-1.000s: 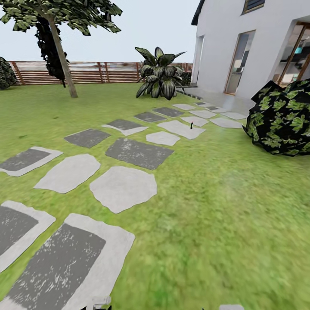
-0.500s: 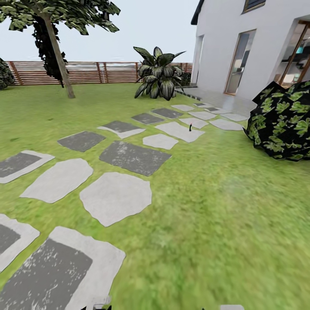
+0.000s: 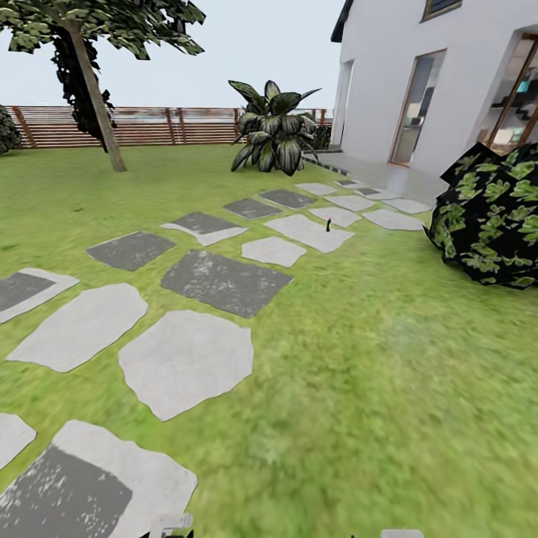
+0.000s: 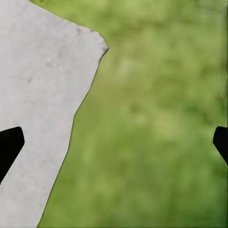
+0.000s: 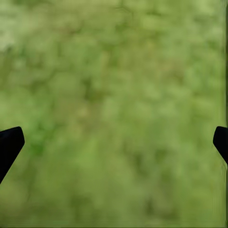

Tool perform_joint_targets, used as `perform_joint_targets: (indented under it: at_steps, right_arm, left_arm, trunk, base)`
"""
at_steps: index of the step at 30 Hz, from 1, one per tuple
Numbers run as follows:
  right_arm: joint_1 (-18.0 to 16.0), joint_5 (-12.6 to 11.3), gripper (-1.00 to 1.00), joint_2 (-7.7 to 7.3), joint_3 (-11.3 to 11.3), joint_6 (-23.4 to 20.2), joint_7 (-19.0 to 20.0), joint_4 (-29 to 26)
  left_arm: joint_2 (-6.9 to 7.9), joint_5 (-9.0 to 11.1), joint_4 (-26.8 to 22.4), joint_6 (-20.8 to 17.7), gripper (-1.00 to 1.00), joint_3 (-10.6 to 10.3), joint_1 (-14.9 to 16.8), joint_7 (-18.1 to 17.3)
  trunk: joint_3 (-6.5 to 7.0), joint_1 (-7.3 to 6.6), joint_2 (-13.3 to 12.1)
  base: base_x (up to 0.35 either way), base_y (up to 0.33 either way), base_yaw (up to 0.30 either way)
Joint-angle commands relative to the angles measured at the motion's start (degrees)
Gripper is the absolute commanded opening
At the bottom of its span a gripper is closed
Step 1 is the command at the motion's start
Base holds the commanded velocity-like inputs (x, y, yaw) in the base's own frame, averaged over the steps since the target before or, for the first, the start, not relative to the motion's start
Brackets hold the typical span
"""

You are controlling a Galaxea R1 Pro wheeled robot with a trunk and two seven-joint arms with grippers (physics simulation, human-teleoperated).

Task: Pick up the pesticide atomizer in the garden and spray insectifuge to fully cover both potted plants in the garden.

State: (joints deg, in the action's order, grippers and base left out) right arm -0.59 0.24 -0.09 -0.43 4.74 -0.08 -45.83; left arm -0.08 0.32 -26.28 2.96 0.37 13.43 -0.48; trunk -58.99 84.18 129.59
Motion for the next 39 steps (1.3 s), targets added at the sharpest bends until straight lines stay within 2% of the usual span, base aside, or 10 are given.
perform_joint_targets:
  at_steps: [1,12,20,34,39]
  right_arm:
    - [0.0,0.0,1.00,0.00,0.0,0.2,0.0,0.0]
    - [0.0,-0.2,1.00,0.00,0.0,0.2,0.0,0.0]
    - [0.0,-0.2,1.00,0.00,0.1,0.2,0.0,0.0]
    - [0.0,0.0,1.00,-0.19,0.2,0.2,0.2,0.0]
    - [0.0,0.0,1.00,-0.12,0.1,0.2,0.2,0.0]
  left_arm:
    - [-0.01,0.0,0.0,0.2,1.00,0.0,0.0,0.0]
    - [-0.01,0.0,0.0,0.2,1.00,0.0,0.0,-0.1]
    - [-0.01,0.0,0.0,0.2,1.00,0.0,0.0,-0.2]
    - [-0.01,-0.1,0.0,0.2,1.00,0.0,0.0,-0.1]
    - [-0.01,-0.1,0.0,0.2,1.00,0.0,0.0,0.0]
  trunk:
    - [-0.04,0.02,0.0]
    - [-0.04,0.02,0.0]
    - [0.14,0.02,0.0]
    - [0.17,0.02,0.0]
    - [1.07,-1.07,-2.0]
  base:
    - [0.334,-0.144,0.000]
    - [0.334,-0.142,-0.003]
    - [0.315,-0.041,-0.113]
    - [0.020,0.000,-0.009]
    - [0.000,0.000,0.000]
